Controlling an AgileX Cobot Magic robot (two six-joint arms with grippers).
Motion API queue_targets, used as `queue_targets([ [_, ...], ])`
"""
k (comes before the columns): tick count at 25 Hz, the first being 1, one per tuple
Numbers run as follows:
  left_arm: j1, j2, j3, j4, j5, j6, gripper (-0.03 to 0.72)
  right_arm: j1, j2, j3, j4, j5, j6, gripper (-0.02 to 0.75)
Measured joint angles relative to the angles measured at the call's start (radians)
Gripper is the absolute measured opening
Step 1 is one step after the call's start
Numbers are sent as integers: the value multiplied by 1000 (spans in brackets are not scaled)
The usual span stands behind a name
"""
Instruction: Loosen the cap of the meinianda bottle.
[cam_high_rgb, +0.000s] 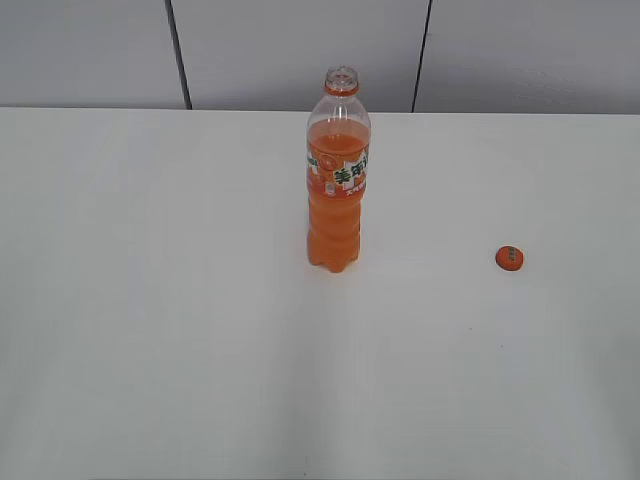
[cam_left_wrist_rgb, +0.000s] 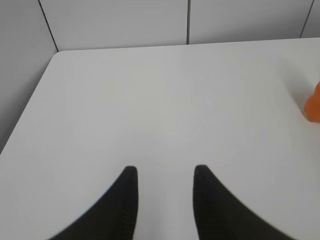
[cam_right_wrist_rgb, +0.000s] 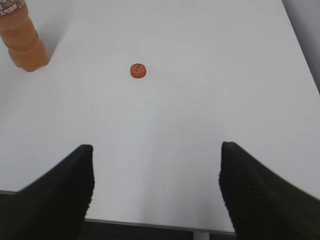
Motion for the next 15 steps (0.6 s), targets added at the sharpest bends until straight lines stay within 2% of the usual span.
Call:
queue_targets([
  [15, 0, 0, 0, 0, 0, 0, 241, 0, 0, 0, 0, 0, 0, 586],
])
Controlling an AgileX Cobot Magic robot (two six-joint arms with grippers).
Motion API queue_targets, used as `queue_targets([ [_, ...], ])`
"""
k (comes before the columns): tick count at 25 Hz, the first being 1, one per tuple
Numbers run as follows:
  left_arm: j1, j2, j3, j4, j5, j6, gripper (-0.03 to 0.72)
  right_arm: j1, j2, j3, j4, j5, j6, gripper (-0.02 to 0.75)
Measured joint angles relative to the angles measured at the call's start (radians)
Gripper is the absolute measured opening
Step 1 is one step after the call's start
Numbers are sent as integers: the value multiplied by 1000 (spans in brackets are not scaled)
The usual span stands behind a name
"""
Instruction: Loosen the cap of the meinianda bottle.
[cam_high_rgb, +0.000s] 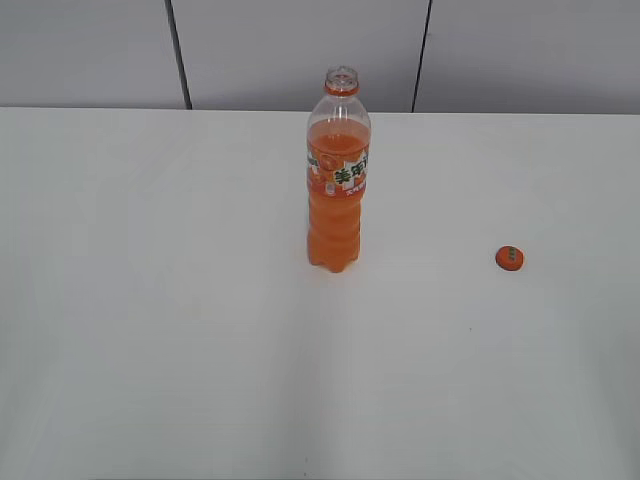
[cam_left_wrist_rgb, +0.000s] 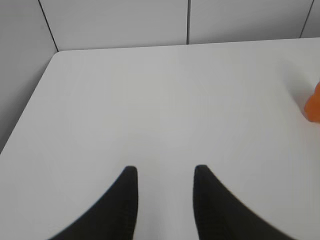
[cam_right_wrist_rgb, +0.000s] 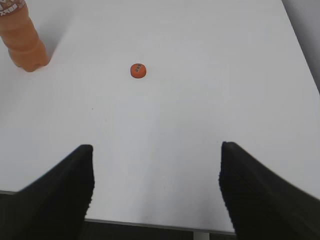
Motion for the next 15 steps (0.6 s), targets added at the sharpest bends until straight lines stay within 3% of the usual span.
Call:
queue_targets([
  [15, 0, 0, 0, 0, 0, 0, 240, 0, 0, 0, 0, 0, 0, 586],
])
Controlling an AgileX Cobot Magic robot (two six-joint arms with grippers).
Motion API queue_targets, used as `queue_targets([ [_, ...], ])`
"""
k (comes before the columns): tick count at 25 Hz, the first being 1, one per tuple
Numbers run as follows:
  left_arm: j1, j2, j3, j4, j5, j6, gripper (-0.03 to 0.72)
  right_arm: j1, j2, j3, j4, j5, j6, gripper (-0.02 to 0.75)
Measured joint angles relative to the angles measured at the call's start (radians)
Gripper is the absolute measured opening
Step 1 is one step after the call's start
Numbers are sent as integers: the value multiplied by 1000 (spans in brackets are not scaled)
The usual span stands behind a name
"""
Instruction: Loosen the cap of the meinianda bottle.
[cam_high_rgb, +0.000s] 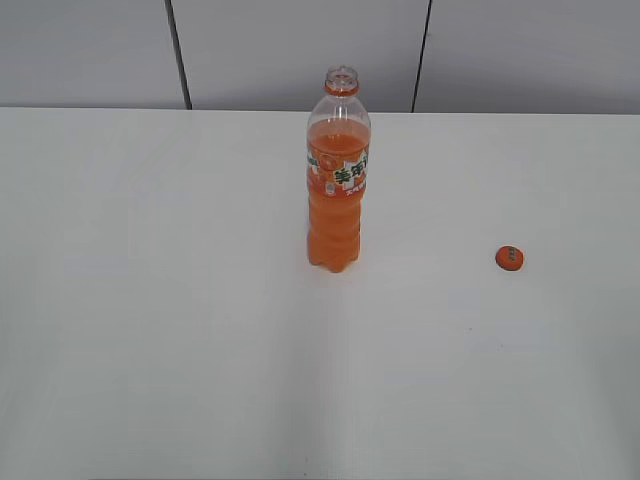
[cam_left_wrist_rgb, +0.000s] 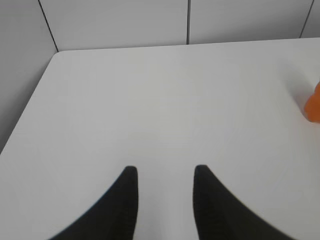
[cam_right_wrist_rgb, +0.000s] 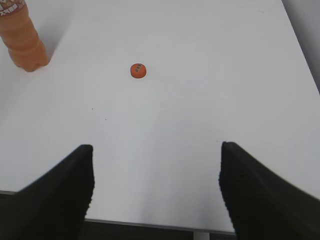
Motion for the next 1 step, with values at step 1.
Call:
queue_targets([
  [1, 0, 0, 0, 0, 0, 0, 240, 0, 0, 0, 0, 0, 0, 586],
])
